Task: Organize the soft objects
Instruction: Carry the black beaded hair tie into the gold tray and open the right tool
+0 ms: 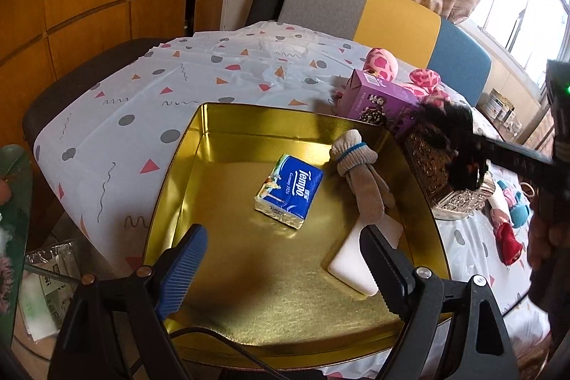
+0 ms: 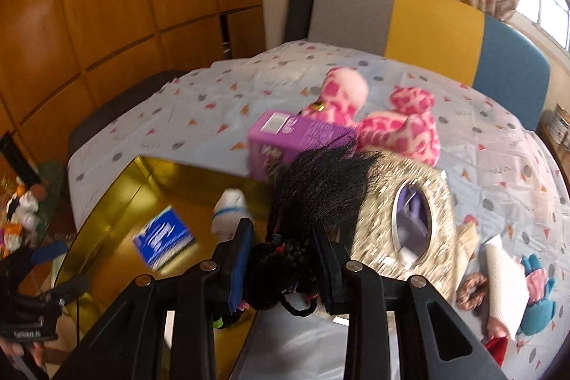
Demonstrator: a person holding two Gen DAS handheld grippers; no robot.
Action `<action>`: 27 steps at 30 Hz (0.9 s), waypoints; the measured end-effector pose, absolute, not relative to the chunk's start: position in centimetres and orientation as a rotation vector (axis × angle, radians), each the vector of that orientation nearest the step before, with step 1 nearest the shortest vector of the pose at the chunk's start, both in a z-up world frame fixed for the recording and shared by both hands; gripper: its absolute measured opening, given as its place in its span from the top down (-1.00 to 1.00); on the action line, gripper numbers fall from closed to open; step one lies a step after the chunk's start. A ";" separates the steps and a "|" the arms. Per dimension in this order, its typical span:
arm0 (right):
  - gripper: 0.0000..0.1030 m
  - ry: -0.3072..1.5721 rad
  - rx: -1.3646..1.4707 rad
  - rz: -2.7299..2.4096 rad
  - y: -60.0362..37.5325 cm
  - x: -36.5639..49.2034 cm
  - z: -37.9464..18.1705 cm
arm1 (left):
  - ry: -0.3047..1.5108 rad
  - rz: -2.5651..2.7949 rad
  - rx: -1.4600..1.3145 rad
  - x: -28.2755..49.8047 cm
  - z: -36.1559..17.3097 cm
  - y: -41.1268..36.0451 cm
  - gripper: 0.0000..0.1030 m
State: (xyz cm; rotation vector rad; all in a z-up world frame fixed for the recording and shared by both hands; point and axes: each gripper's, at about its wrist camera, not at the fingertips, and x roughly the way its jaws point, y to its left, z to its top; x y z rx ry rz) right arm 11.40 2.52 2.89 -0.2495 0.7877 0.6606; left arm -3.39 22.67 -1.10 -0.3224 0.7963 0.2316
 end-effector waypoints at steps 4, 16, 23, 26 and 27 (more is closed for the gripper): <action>0.39 0.805 -0.286 0.698 2.6 9.5 1.7 | 0.801 0.229 -0.322 -3.6 -1.2 22.6 -0.70; 0.39 0.812 -0.349 0.822 5.5 5.5 0.2 | 0.786 0.269 -0.355 -4.5 -1.1 23.9 -0.70; 0.37 0.831 -0.361 0.854 11.9 6.8 -0.7 | 0.770 0.315 -0.376 -5.4 -1.0 25.9 -0.70; 0.33 0.852 -0.426 0.808 14.4 8.0 -2.2 | 0.772 0.333 -0.392 -5.6 -1.1 26.7 -0.70; 0.31 0.859 -0.438 0.798 14.8 8.3 -2.6 | 0.772 0.336 -0.396 -5.7 -1.2 26.9 -0.70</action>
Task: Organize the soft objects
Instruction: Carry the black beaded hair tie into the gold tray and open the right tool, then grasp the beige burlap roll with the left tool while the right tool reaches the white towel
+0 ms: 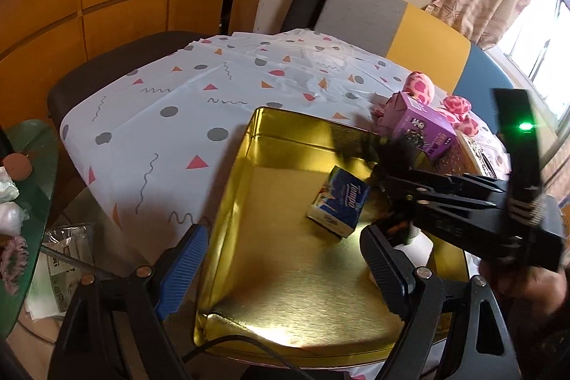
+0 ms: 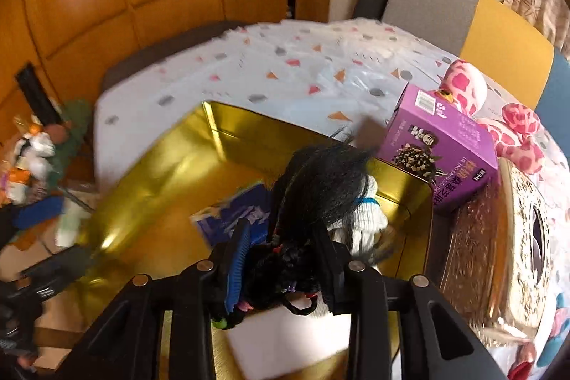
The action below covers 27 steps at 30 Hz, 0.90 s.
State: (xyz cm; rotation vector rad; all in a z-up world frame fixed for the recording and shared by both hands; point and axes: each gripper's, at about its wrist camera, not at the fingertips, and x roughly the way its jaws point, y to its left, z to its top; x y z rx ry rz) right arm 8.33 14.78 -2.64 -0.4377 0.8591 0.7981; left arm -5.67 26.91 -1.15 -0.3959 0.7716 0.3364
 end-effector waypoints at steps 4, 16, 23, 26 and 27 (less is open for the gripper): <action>-0.06 0.899 -0.385 0.792 14.6 9.6 -3.2 | 0.772 0.343 -0.394 -5.7 -1.3 27.2 -0.70; -0.16 0.888 -0.249 0.772 9.0 8.4 -1.8 | 0.766 0.326 -0.340 -4.8 -0.8 25.8 -0.71; -0.16 0.816 -0.226 0.744 5.8 6.9 -0.1 | 0.767 0.289 -0.283 -4.3 0.0 23.7 -0.70; -0.16 0.792 -0.208 0.721 4.1 6.7 0.7 | 0.770 0.273 -0.262 -4.0 0.1 22.8 -0.71; -0.16 0.783 -0.203 0.712 3.5 6.6 1.0 | 0.771 0.265 -0.250 -3.8 0.2 22.3 -0.71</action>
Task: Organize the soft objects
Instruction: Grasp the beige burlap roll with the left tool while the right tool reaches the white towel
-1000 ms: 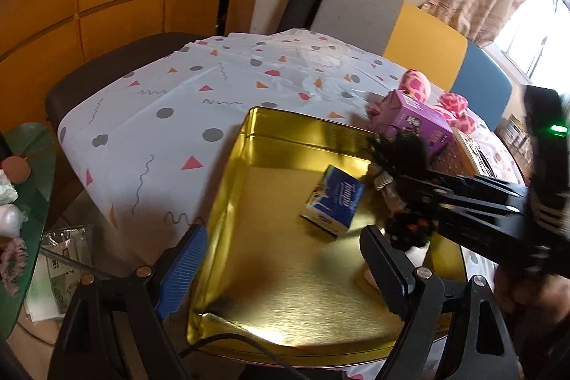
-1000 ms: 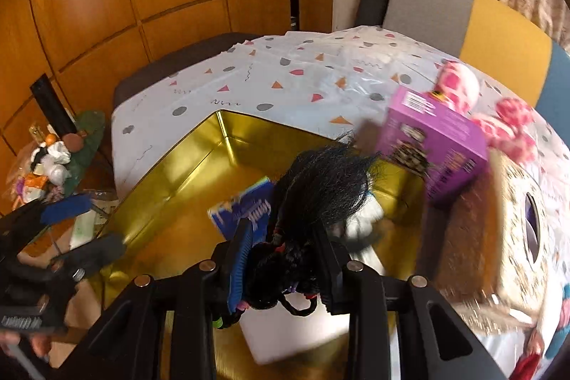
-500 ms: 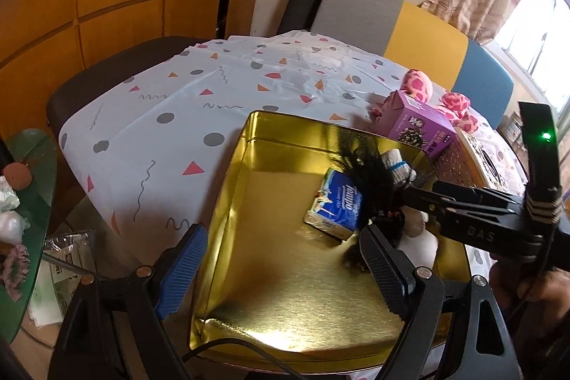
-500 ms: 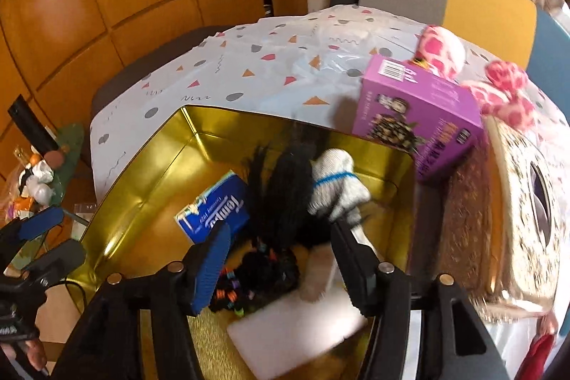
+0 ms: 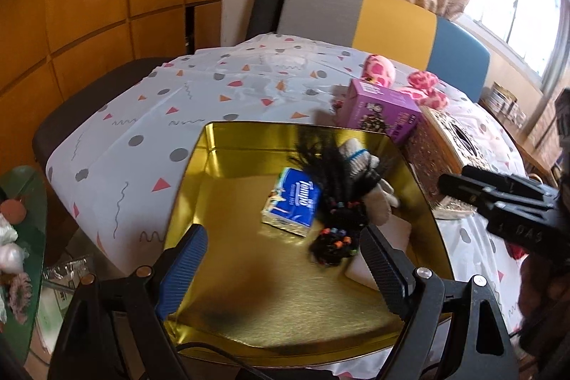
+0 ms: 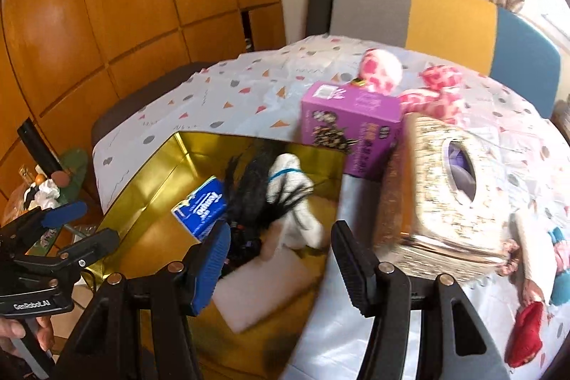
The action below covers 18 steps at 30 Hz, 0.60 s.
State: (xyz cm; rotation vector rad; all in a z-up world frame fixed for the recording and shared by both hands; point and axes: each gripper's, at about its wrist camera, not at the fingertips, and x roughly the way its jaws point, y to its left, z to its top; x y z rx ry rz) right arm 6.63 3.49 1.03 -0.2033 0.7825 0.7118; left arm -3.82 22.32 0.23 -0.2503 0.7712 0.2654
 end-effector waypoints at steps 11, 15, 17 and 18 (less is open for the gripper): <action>-0.16 0.709 -0.134 0.518 -6.2 8.1 3.3 | 0.776 0.183 -0.138 -2.5 1.1 17.9 -0.71; -0.18 0.704 -0.088 0.398 -11.3 9.4 3.2 | 0.787 0.135 -0.099 -1.9 1.0 15.8 -0.71; -0.20 0.708 -0.069 0.311 -14.4 10.3 2.8 | 0.794 0.095 -0.078 -1.6 1.0 14.6 -0.71; -0.20 0.711 -0.055 0.262 -16.0 10.8 2.5 | 0.793 0.080 -0.061 -1.4 1.1 13.8 -0.74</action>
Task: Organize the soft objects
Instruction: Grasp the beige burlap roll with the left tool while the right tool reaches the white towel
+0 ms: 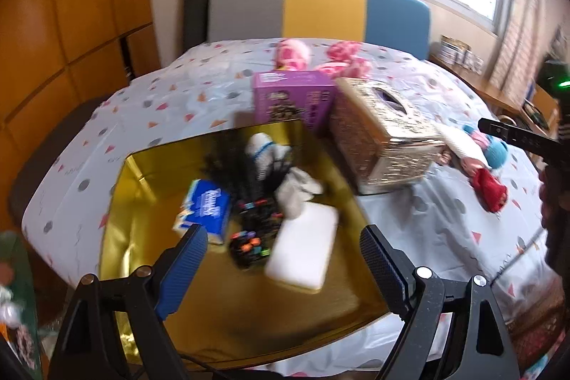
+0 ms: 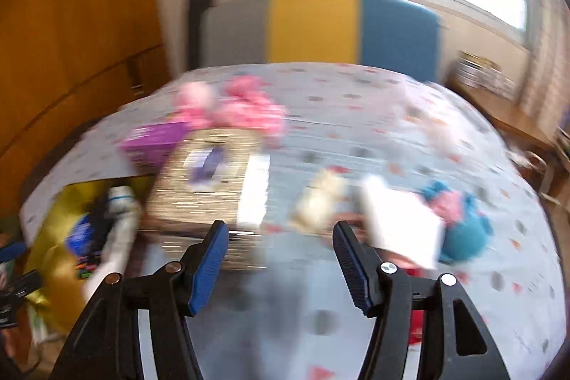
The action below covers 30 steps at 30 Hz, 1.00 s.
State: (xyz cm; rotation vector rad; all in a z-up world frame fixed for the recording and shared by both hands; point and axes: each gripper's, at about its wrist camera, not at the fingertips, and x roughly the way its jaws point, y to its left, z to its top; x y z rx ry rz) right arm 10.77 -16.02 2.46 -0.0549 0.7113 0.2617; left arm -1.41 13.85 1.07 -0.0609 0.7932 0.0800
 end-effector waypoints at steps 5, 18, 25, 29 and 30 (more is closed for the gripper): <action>-0.20 0.746 0.098 -0.036 -25.6 13.0 -0.3 | 0.791 -0.016 -0.006 -0.4 1.6 10.6 -0.78; -0.21 0.804 0.559 -0.205 -35.5 12.2 -2.8 | 0.786 -0.273 0.088 5.6 4.2 -1.2 -0.78; -0.21 0.799 0.576 -0.150 -35.2 12.3 -2.5 | 0.803 -0.316 0.113 11.8 5.2 -6.7 -0.44; -0.21 0.796 0.597 -0.121 -35.2 12.3 -2.4 | 0.874 -0.307 0.103 16.5 4.3 -9.2 -0.27; -0.21 0.797 0.600 -0.116 -35.2 12.3 -2.4 | 0.898 -0.293 0.098 17.9 3.8 -9.7 -0.23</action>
